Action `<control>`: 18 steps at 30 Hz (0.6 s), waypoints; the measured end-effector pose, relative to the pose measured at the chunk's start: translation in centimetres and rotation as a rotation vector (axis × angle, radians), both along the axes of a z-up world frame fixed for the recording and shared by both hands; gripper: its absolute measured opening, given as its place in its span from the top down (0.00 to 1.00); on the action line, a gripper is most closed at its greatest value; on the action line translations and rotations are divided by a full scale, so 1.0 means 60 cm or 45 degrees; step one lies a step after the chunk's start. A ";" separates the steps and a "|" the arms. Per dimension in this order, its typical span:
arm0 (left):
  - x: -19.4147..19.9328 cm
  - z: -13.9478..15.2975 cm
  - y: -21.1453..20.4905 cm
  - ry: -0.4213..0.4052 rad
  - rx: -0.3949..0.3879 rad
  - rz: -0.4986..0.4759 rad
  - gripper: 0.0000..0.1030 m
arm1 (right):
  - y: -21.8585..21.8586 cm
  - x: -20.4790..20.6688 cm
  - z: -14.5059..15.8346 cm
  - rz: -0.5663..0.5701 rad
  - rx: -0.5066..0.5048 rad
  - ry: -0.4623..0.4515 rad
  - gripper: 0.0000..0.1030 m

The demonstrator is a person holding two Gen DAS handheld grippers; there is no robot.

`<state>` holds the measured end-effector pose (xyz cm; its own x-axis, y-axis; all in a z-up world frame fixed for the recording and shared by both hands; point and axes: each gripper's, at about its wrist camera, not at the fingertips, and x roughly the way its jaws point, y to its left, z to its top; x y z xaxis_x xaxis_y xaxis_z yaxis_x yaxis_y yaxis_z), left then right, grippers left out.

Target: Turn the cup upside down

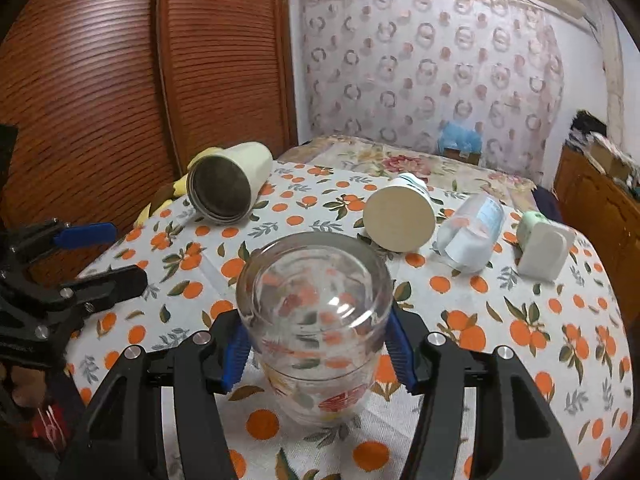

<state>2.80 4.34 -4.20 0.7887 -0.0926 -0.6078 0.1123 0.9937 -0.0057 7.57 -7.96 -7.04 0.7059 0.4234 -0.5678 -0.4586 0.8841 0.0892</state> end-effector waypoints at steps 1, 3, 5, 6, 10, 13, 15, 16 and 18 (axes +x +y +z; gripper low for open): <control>-0.001 0.002 -0.002 -0.014 0.002 0.005 0.10 | -0.004 -0.009 0.006 -0.005 0.013 -0.007 0.24; -0.006 0.008 -0.010 -0.052 0.012 0.018 0.09 | -0.017 -0.029 0.022 -0.027 0.043 -0.020 0.19; -0.010 0.012 -0.017 -0.076 0.017 0.029 0.07 | -0.037 -0.050 0.036 -0.061 0.076 -0.026 0.12; -0.013 0.016 -0.023 -0.090 0.021 0.032 0.07 | -0.050 -0.064 0.043 -0.091 0.098 -0.034 0.09; -0.025 0.027 -0.043 -0.129 0.041 0.041 0.07 | -0.095 -0.099 0.056 -0.211 0.136 -0.056 0.02; -0.034 0.034 -0.057 -0.150 0.045 0.057 0.07 | -0.119 -0.115 0.061 -0.284 0.129 -0.082 0.02; -0.041 0.038 -0.062 -0.162 0.032 0.062 0.07 | -0.133 -0.124 0.060 -0.318 0.122 -0.097 0.02; -0.044 0.039 -0.064 -0.167 0.030 0.066 0.07 | -0.139 -0.126 0.060 -0.328 0.124 -0.098 0.02; -0.049 0.041 -0.069 -0.177 0.034 0.076 0.07 | -0.149 -0.131 0.058 -0.346 0.134 -0.104 0.02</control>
<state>-0.17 0.20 -1.75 0.8689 -0.0284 -0.4941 0.0511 0.9982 0.0325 -0.26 -16.90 -3.58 0.8427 0.2664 -0.4678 -0.2161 0.9633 0.1594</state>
